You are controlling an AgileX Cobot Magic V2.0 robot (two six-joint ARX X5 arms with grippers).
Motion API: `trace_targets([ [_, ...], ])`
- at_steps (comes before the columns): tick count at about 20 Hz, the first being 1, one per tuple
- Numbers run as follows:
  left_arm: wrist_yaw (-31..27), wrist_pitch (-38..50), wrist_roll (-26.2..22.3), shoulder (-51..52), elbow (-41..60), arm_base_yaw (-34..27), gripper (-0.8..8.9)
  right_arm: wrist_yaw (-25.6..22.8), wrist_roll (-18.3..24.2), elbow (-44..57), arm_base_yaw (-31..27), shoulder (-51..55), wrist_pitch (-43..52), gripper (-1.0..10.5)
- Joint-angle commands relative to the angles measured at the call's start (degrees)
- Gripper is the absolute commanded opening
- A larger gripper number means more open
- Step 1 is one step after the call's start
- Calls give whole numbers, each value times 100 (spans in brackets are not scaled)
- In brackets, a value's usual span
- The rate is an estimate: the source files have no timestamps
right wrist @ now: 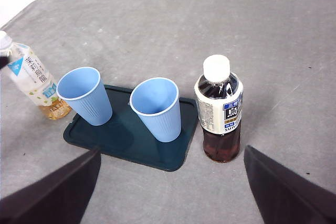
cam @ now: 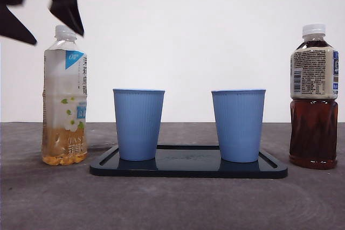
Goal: Pour the drink into the cup
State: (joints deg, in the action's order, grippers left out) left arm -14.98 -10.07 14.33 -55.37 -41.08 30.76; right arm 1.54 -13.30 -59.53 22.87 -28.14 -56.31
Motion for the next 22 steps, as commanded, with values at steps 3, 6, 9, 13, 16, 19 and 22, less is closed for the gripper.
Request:
trace_targets([
  [3, 380, -1615, 50, 1534, -201, 286, 441, 20, 57, -92, 31, -13, 44, 433],
  [6, 457, -2732, 116, 2538, -424, 332, 437, 240, 400, -92, 31, -13, -149, 433],
  [9, 632, -3136, 24, 3200, -542, 334, 437, 852, 756, -92, 31, -17, -341, 433],
  [13, 1423, -3432, 39, 3486, -553, 334, 437, 1290, 754, -92, 28, -17, -284, 433],
  [16, 1447, -3401, 96, 3486, -553, 334, 431, 1307, 754, -92, 28, -17, -284, 433],
  [19, 1447, -3410, 66, 3484, -553, 334, 28, 1300, 866, -90, 28, -20, -284, -6],
  [22, 1443, -3373, 9, 3484, -553, 334, 27, 1362, 885, -90, 28, -17, -293, 17],
])
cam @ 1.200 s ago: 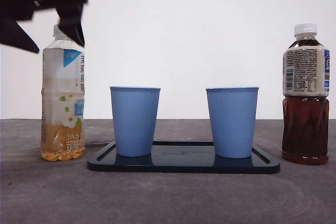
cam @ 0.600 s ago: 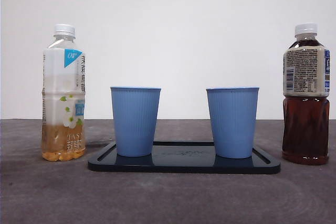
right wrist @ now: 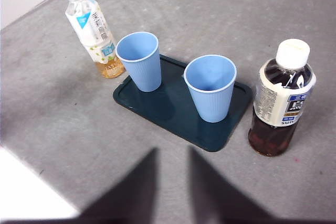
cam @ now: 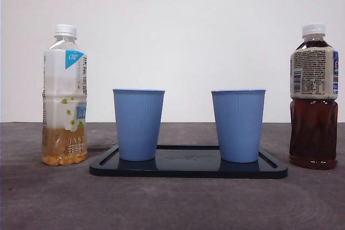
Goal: Pour the drink into the cup
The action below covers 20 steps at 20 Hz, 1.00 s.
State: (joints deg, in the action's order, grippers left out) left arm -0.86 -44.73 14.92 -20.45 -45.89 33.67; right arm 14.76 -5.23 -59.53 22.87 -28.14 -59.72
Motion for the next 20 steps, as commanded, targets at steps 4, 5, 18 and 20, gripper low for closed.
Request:
trace_targets([
  [4, 31, 94, -50, -9, -72, 44, 27, 22, 79, -92, 28, -15, 57, 17],
  [5, 33, 94, -50, -9, -72, 44, 27, 24, 79, -92, 28, -15, 59, 17],
  [18, 63, 3110, -334, 1384, 3628, -3185, 27, 22, 79, -92, 28, -15, 57, 17],
  [20, 55, 2922, -389, 1751, 4201, -3359, 27, 26, 79, -92, 28, -15, 57, 17],
])
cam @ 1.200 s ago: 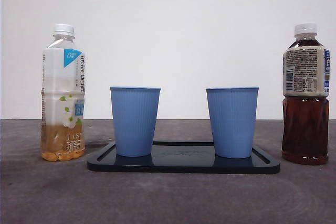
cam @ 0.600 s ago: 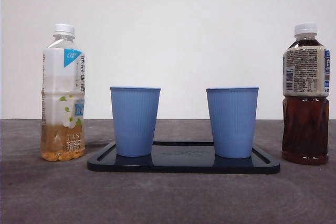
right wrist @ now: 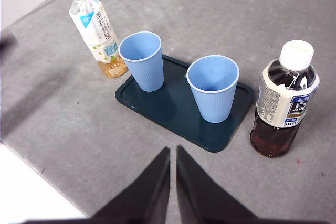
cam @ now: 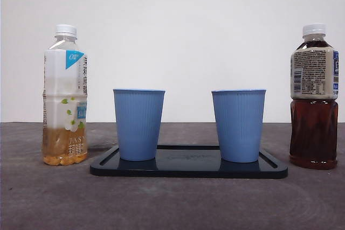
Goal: Pour the drink into the cup
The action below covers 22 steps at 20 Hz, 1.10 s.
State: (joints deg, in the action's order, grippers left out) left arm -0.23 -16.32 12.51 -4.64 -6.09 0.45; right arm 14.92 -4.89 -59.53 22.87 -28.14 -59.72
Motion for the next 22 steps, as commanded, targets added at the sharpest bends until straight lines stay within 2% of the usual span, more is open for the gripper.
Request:
trace_targets([
  [1, -39, 162, -208, 284, 404, -70, 27, 9, 44, -92, 28, -13, 55, 17],
  [4, -63, 608, -1056, 380, 498, -98, 27, 7, 44, -96, 28, -13, 96, 17],
  [6, -63, 529, -1287, 446, 542, -96, 27, 9, 44, -96, 28, -13, 98, 17],
  [22, -63, 555, -1307, 446, 540, -92, 28, 7, 44, -68, 17, -7, 160, 17],
])
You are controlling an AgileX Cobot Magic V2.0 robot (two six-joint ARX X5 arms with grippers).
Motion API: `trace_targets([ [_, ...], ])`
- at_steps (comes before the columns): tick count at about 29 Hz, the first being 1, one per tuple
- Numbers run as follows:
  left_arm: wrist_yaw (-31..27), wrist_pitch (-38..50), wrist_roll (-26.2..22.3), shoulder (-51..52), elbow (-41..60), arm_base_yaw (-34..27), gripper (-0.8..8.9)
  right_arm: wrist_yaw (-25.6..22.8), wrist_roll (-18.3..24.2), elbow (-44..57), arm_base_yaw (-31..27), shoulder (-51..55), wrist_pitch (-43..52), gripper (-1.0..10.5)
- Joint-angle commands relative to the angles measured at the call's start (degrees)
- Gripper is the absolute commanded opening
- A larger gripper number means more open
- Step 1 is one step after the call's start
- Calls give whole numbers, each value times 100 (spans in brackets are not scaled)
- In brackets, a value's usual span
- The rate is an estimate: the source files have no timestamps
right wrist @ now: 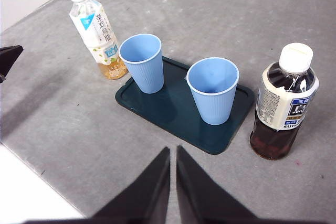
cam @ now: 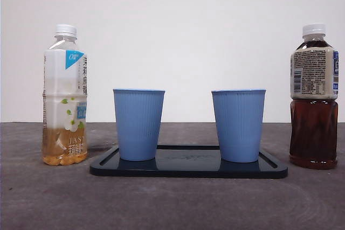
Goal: Pour the drink into the cup
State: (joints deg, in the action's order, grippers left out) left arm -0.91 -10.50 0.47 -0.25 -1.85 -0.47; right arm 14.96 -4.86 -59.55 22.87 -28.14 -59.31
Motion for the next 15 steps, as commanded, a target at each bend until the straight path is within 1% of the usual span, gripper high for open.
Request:
trace_targets([
  [1, 4, -26, -105, 7, 116, 0, 28, -17, 42, -17, -105, -4, 160, 17],
  [2, 4, -24, -105, 7, 116, 0, 28, -17, 94, 136, -267, 4, 383, 15],
  [3, 4, -26, -105, 7, 116, 0, 27, -39, 256, 494, -599, 184, 868, 15],
  [5, 4, -26, -105, 7, 116, 0, 28, -98, 433, 1493, -1318, 752, 2218, 15],
  [6, 4, -20, -105, 7, 116, 0, 27, -372, 448, 2055, -1585, 1064, 2811, 15],
  [7, 4, -20, -105, 7, 116, 0, 28, -763, 455, 2621, -1773, 1333, 3329, 15],
  [8, 4, -20, -105, 7, 116, 0, 27, -1027, 566, 3165, -1923, 1582, 3724, 15],
  [9, 4, -22, -105, 7, 116, 0, 28, -1128, 656, 3674, -2050, 1799, 4041, 15],
  [11, 4, -22, -105, 7, 116, 0, 28, -1207, 741, 4389, -2205, 2138, 4343, 15],
  [15, 4, -22, -105, 7, 116, 0, 27, -1204, 769, 5090, -2352, 2476, 4485, 15],
])
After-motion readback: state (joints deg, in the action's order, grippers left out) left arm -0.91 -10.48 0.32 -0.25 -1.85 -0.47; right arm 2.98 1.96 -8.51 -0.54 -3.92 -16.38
